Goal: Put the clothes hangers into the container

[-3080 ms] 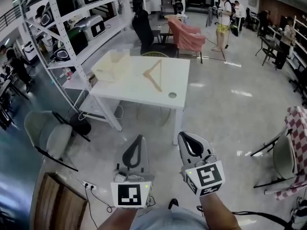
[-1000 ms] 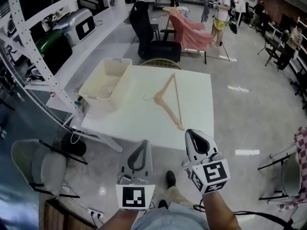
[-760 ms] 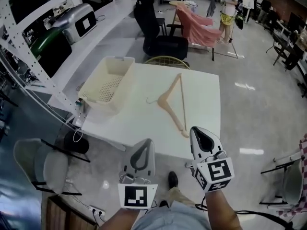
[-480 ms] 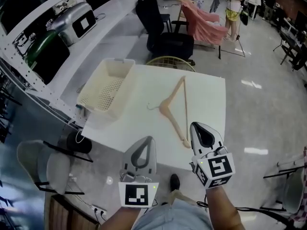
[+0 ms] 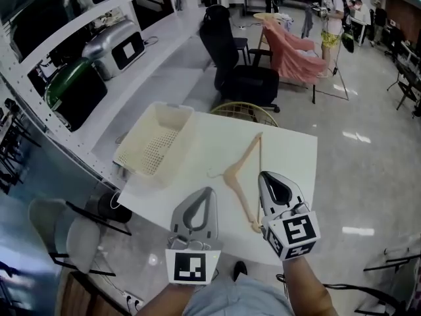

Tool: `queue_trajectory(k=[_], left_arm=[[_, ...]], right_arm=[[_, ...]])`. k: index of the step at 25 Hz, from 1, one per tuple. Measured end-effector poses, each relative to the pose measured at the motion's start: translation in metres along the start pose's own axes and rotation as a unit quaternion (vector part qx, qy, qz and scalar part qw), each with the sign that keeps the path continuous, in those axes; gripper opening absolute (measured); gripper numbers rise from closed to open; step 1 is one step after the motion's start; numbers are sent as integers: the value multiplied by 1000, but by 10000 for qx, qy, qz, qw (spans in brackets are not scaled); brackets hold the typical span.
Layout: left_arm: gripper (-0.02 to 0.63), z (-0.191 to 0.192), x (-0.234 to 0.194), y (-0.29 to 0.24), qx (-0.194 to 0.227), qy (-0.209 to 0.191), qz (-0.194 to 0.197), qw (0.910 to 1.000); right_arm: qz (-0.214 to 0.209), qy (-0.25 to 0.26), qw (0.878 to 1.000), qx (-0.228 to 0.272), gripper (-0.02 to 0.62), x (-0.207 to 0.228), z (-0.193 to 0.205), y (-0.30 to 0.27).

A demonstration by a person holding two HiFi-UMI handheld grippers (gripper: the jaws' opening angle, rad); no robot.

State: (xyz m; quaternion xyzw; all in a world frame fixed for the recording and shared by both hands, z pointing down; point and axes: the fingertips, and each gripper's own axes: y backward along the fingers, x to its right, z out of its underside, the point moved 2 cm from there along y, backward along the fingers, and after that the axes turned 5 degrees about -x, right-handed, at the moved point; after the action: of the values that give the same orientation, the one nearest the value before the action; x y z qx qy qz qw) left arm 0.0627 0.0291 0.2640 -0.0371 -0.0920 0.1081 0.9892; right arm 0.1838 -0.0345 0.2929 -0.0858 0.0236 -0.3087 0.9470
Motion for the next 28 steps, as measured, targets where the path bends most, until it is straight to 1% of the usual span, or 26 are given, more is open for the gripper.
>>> queue_trajectory(k=[4, 8, 12, 19, 22, 26, 28], left_arm=[[11, -5, -5, -11, 115, -12, -94, 9999], [12, 1, -16, -21, 76, 27, -135, 9999], [11, 10, -27, -39, 27, 100, -91, 9999], [12, 31, -44, -78, -195, 323, 122, 9992], [11, 49, -47, -93, -413, 248, 292, 9984], [11, 77, -52, -110, -785, 432, 511, 9947], [12, 88, -54, -120, -886, 473, 605, 9931]], right_arm=[[-109, 25, 9999, -70, 12, 4, 1, -12], [-69, 39, 10000, 6, 12, 7, 1, -28], [-35, 84, 9999, -127, 12, 12, 9, -47], [-14, 9, 9978, -658, 12, 19, 42, -85], [-24, -81, 9957, -925, 12, 19, 66, -102], [-13, -245, 9903, -1371, 14, 14, 100, -119], [-12, -292, 9874, -1555, 21, 13, 114, -127]])
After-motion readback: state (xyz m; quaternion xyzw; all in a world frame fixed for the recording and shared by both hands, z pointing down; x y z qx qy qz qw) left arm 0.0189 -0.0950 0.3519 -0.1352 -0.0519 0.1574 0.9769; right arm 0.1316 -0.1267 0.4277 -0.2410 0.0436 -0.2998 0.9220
